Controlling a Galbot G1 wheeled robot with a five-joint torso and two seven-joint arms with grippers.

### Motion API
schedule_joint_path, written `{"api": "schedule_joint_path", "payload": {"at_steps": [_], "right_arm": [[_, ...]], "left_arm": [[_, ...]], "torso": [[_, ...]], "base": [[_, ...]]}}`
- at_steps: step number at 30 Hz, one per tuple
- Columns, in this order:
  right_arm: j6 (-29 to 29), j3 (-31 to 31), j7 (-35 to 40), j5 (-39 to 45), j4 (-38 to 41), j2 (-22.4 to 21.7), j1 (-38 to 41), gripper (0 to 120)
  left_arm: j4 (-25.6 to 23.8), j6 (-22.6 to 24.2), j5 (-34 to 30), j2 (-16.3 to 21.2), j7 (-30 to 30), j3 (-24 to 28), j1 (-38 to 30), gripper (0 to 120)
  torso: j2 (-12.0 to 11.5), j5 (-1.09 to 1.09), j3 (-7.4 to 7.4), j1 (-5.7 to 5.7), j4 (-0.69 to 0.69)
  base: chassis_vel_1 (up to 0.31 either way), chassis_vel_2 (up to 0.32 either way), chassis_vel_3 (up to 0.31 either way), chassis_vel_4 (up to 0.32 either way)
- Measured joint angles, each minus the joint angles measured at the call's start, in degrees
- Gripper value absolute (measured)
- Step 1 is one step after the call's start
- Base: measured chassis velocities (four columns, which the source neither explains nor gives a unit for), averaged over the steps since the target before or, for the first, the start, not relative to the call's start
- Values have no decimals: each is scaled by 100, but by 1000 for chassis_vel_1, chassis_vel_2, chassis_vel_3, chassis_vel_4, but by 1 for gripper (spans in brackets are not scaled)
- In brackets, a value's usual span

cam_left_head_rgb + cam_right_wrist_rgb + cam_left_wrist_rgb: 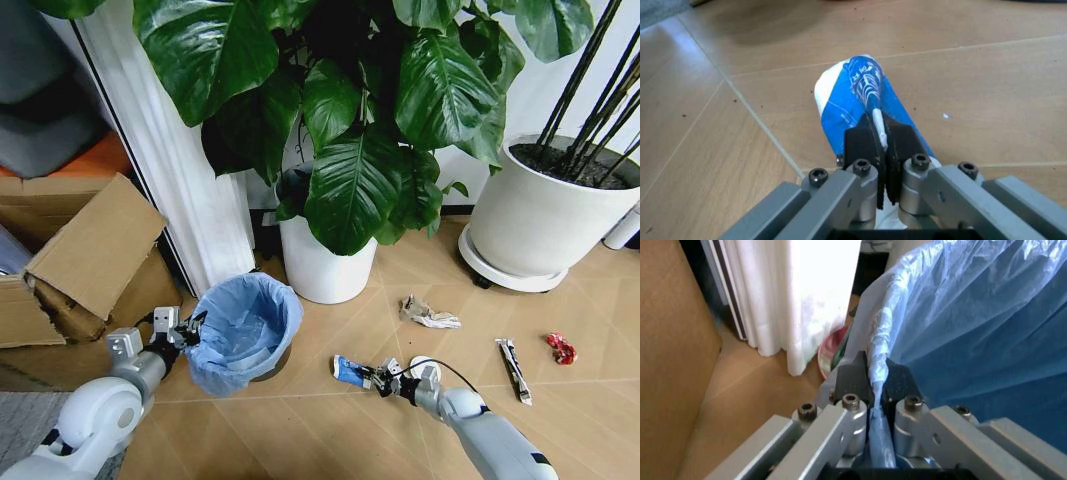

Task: Pick up the trash bin and place the garbage on the floor into it.

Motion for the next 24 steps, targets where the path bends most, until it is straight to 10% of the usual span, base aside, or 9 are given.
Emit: {"api": "schedule_joint_path", "payload": {"at_steps": [15, 24], "right_arm": [[-46, 1047, 88, 1697, 3437, -1596, -1355, 0], [-140, 525, 234, 2876, 4906, -2088, -1093, 0]], "left_arm": [[147, -45, -3, 550, 36, 770, -260, 0], [106, -58, -66, 927, 74, 1187, -402, 0]], "torso": [[1, -1, -1, 0, -2], [1, -2, 0, 0, 0]], "base": [[0, 0, 0, 0], [0, 0, 0, 0]]}}
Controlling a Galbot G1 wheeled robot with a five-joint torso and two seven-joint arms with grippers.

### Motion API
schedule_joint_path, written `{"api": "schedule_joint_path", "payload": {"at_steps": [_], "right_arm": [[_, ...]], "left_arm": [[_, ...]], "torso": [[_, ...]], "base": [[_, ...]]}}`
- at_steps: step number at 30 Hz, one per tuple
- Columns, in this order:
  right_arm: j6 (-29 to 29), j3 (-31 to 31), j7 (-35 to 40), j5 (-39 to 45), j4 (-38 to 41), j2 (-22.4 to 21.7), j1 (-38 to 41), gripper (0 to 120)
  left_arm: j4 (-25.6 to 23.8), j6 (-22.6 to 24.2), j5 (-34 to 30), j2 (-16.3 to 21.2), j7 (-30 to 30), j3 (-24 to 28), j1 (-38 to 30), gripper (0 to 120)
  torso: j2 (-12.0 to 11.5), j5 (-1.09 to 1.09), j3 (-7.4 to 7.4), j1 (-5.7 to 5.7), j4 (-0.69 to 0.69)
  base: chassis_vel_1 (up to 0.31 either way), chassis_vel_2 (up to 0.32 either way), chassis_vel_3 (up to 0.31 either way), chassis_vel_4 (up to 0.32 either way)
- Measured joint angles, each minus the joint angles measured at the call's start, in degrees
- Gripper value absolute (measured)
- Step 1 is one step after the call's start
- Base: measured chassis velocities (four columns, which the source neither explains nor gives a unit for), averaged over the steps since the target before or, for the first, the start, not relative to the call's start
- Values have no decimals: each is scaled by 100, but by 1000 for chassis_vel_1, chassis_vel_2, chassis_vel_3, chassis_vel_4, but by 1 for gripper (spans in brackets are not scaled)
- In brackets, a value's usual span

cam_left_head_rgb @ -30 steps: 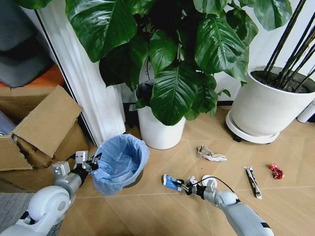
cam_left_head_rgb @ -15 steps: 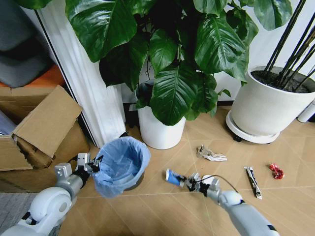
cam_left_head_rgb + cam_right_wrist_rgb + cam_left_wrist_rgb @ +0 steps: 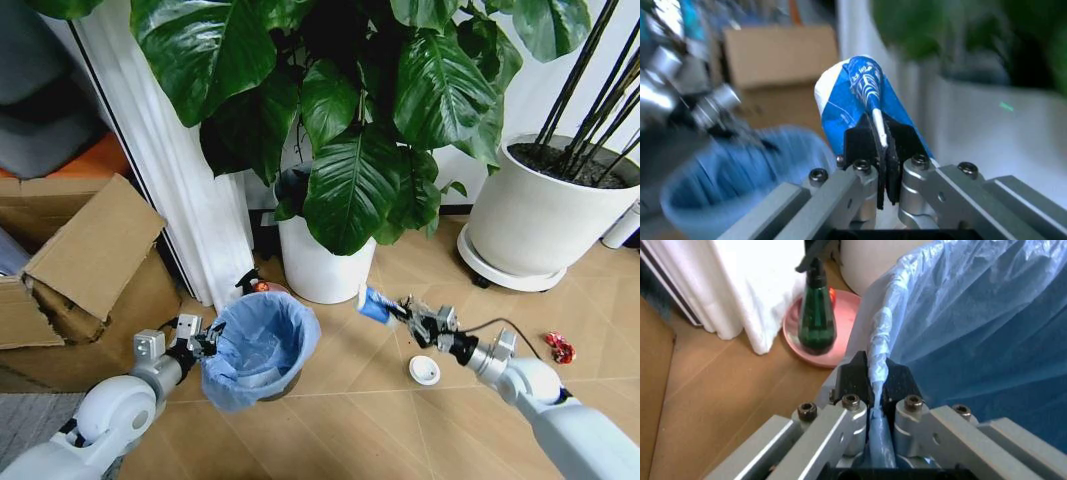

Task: Pick up the trash bin and place the garbage on the floor into it.

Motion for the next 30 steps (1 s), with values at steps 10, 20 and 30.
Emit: {"api": "schedule_joint_path", "payload": {"at_steps": [10, 20, 30], "right_arm": [[67, -1669, -146, 646, -83, 46, 1186, 0], [97, -3168, -264, 815, -950, 774, 2508, 0], [90, -3681, 21, 690, -1133, 901, 2665, 10]], "left_arm": [[-2, -14, -42, 108, 103, 89, -143, 0], [4, -48, -133, 203, 181, 23, -171, 0], [-51, -50, -165, 198, 181, -15, -160, 0]], "torso": [[0, 1, 1, 0, -1], [0, 0, 1, 0, 2], [0, 1, 1, 0, 0]], "base": [[0, 0, 0, 0], [0, 0, 0, 0], [0, 0, 0, 0]]}}
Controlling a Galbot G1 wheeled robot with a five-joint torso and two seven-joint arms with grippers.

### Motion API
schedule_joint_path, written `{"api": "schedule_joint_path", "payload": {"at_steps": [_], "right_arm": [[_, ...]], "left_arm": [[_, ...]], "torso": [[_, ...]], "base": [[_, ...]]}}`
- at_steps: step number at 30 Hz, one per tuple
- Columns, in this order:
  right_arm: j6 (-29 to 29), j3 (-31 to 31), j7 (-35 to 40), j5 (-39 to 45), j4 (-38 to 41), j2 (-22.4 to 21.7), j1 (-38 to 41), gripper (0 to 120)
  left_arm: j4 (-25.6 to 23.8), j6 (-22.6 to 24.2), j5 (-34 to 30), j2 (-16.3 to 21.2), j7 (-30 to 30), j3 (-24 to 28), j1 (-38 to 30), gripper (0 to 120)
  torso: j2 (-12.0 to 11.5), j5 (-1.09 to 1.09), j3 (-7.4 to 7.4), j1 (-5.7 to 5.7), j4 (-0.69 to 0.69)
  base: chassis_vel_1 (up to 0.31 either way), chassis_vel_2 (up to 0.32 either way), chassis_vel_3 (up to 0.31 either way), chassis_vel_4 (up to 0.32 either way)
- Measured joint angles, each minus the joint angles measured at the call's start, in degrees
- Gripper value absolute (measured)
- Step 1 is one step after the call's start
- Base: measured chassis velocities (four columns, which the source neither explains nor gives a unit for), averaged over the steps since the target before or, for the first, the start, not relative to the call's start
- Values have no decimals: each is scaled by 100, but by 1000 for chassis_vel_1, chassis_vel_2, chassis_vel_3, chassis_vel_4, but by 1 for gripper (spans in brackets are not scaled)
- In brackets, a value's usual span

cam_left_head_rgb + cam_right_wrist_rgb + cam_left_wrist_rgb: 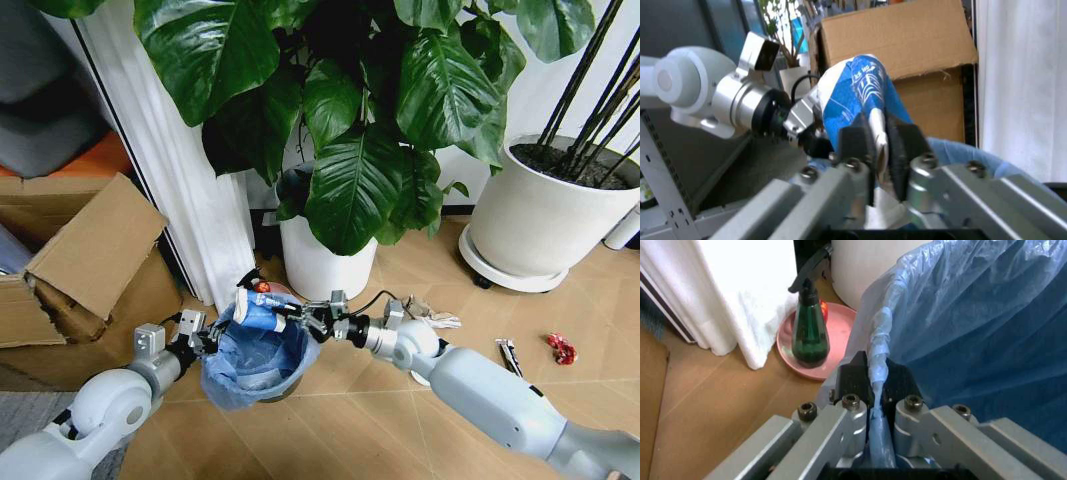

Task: Pick up the trash bin and place the garbage on the floor into it.

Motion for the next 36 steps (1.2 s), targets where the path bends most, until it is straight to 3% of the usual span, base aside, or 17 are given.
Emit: {"api": "schedule_joint_path", "payload": {"at_steps": [4, 14, 18, 22, 24, 29, 36], "right_arm": [[-11, 30, 6, -30, 42, -108, 12, 29], [-12, 384, 90, -21, 156, -172, -132, 62], [53, 1103, 747, -364, 288, -366, -696, 81], [101, 1436, 1242, -689, 292, -442, -1049, 88], [107, 2166, 1759, -1083, 311, -503, -1788, 98], [-56, 3435, 2130, -1516, 119, -347, -2934, 100], [-404, 4263, 3019, -2231, -277, 203, -3703, 100]], "left_arm": [[-2, 0, -13, -10, -18, -2, -51, 0], [-41, 13, -25, -48, -39, -5, -35, 0], [-106, 15, 1, -105, -39, -88, 72, 0], [-168, 14, 44, -166, -42, -183, 199, 0], [-226, 14, 67, -234, -64, -195, 204, 0], [-309, 15, 73, -252, -67, -202, 224, 0], [-354, 15, 65, -199, -72, -218, 171, 0]], "torso": [[0, 0, 0, 0, -1], [0, 1, 0, 0, 0], [0, 0, -1, 0, -1], [0, 2, 0, 0, 0], [0, 2, -1, 0, 0], [0, 3, -1, -1, -2], [0, 1, -1, -1, -2]], "base": [[0, 0, 0, 0], [0, 0, 0, 0], [0, 0, 0, 0], [0, 0, 0, 0], [0, 0, 0, 0], [0, 0, 0, 0], [0, 0, 0, 0]]}}
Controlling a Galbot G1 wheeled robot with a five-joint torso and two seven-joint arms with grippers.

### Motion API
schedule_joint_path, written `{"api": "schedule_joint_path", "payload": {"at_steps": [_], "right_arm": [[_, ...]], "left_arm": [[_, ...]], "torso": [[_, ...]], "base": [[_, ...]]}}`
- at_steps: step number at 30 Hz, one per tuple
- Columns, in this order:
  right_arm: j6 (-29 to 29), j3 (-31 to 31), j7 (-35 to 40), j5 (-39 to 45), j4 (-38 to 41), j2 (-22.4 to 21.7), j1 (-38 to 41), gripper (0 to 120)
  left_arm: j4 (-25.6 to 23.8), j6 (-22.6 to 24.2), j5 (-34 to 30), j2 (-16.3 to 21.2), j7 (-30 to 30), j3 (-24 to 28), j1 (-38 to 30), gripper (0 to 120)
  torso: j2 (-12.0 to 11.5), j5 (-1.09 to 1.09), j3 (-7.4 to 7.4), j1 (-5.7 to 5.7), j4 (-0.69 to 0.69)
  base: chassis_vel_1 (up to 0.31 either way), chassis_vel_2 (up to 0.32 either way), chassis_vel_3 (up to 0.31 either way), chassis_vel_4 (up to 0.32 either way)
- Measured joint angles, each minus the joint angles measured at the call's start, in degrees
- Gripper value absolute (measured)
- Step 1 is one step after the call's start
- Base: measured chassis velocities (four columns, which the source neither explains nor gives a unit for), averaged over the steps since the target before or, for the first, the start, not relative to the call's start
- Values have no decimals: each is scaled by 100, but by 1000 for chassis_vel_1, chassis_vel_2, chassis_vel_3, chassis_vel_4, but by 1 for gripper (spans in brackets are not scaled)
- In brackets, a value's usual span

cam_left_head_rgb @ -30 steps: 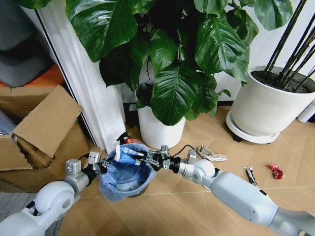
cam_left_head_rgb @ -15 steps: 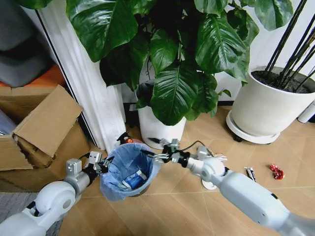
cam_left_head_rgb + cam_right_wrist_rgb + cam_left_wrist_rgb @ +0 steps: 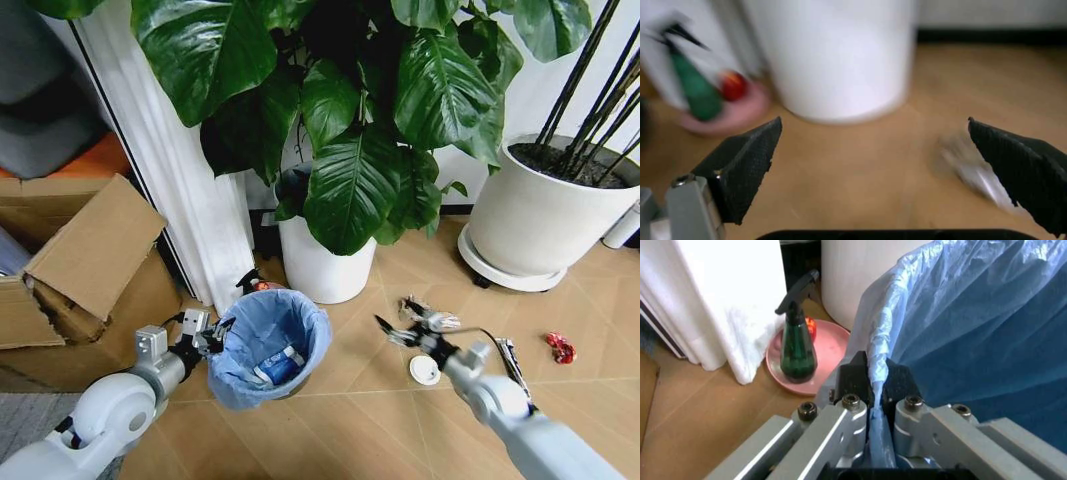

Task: Pick up the trash bin and place the garbage on the floor into it.

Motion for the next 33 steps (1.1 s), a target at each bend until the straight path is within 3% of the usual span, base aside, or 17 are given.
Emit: {"api": "schedule_joint_path", "payload": {"at_steps": [2, 6, 11, 30, 33], "right_arm": [[-12, 28, 102, -89, -94, 115, -28, 100], [-80, 3, 523, -451, -734, 770, 18, 100], [-107, -58, 596, -589, -1332, 1067, 268, 100], [-271, -262, 570, -419, -2271, 1164, 822, 100], [-351, -331, 541, -395, -2289, 1129, 827, 92]], "left_arm": [[-3, 0, -2, 5, -1, -2, 0, 0], [-10, 0, -6, 27, -18, -3, 10, 0], [12, 3, -10, 24, -30, 10, 20, 0], [156, 4, -53, 30, -39, 7, -57, 0], [163, 6, -60, 25, -45, 9, -60, 0]], "torso": [[0, -1, 0, 0, 0], [0, 0, 1, 0, 3], [0, -1, 1, 0, 3], [0, 0, 1, 1, 3], [-1, 0, 1, 1, 2]], "base": [[0, 0, 0, 0], [0, 0, 0, 0], [0, 0, 0, 0], [0, 0, 0, 0], [0, 0, 0, 0]]}}
